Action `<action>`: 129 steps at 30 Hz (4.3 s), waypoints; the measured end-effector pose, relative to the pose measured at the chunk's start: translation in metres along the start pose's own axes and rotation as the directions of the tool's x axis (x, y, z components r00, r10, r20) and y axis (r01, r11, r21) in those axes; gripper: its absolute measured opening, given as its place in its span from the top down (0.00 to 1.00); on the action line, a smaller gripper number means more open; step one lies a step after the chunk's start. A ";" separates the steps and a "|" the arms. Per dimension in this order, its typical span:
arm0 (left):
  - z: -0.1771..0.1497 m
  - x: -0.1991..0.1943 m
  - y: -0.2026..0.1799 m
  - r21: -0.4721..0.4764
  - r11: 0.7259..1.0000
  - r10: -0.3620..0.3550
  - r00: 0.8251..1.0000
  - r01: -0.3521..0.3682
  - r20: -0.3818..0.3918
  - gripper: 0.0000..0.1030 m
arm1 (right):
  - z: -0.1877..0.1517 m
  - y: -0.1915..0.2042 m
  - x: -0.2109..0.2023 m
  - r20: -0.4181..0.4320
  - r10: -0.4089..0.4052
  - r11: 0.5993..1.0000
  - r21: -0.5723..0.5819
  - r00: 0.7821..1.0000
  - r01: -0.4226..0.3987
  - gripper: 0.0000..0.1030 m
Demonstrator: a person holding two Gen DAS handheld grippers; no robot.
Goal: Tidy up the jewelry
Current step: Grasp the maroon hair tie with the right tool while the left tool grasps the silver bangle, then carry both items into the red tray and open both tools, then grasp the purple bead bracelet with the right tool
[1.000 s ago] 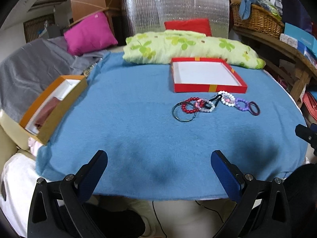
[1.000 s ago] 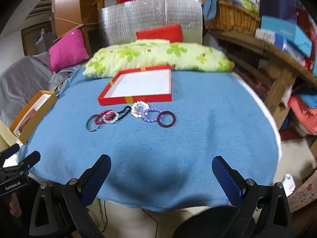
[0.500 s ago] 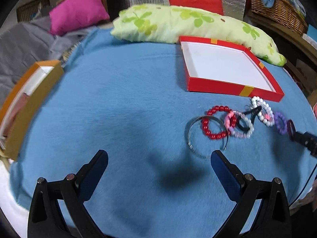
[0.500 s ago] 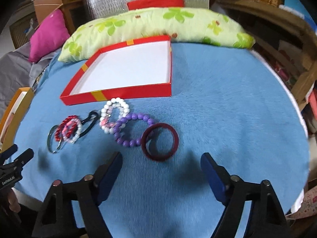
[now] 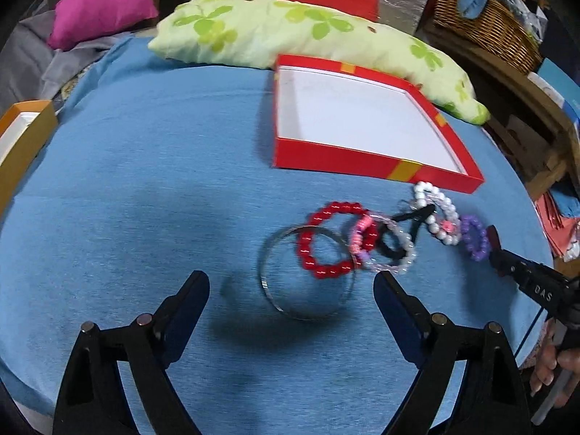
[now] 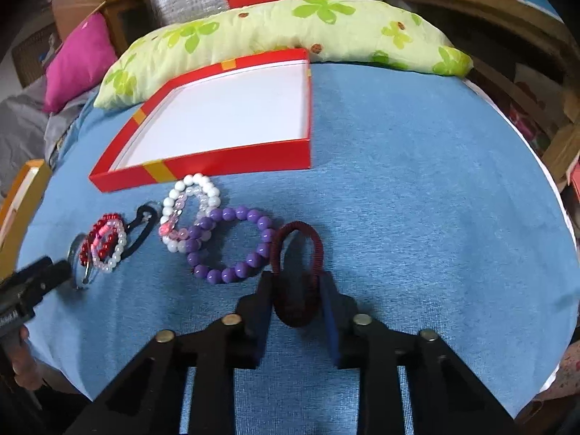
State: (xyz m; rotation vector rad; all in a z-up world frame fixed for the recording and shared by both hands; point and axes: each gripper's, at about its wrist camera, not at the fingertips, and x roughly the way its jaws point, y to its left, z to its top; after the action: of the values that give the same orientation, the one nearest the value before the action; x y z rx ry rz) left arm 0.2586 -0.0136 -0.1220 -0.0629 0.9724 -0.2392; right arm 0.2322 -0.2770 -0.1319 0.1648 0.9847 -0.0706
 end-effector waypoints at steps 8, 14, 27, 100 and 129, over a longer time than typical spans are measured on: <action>-0.009 0.007 -0.002 0.047 0.999 0.027 0.999 -0.026 -0.030 0.11 | 0.001 -0.005 -0.001 0.009 0.012 1.000 0.019 1.000 -0.012 0.82; -0.013 0.013 -0.007 0.130 0.989 0.076 0.997 -0.071 -0.031 0.11 | -0.001 -0.007 -0.003 0.007 0.014 0.999 0.038 1.000 -0.015 0.82; 0.001 0.021 -0.008 0.149 0.983 0.102 0.995 -0.104 0.020 0.27 | 0.001 0.000 -0.012 0.045 0.023 0.999 0.043 0.999 -0.025 0.85; 0.068 -0.053 -0.021 0.150 0.943 0.236 0.916 -0.296 0.323 0.34 | 0.078 0.059 -0.028 0.244 0.243 0.970 -0.052 0.939 -0.238 0.36; 0.015 -0.023 0.023 0.107 0.975 0.194 0.980 -0.197 0.038 0.28 | 0.038 0.009 -0.022 0.069 0.183 0.981 0.051 0.981 -0.187 0.38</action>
State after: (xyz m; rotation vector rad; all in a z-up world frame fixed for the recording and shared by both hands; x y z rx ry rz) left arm 0.2624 0.0136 -0.0990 0.1299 0.9294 -0.1097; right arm 0.2524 -0.2751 -0.0919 0.3043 0.8997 0.0666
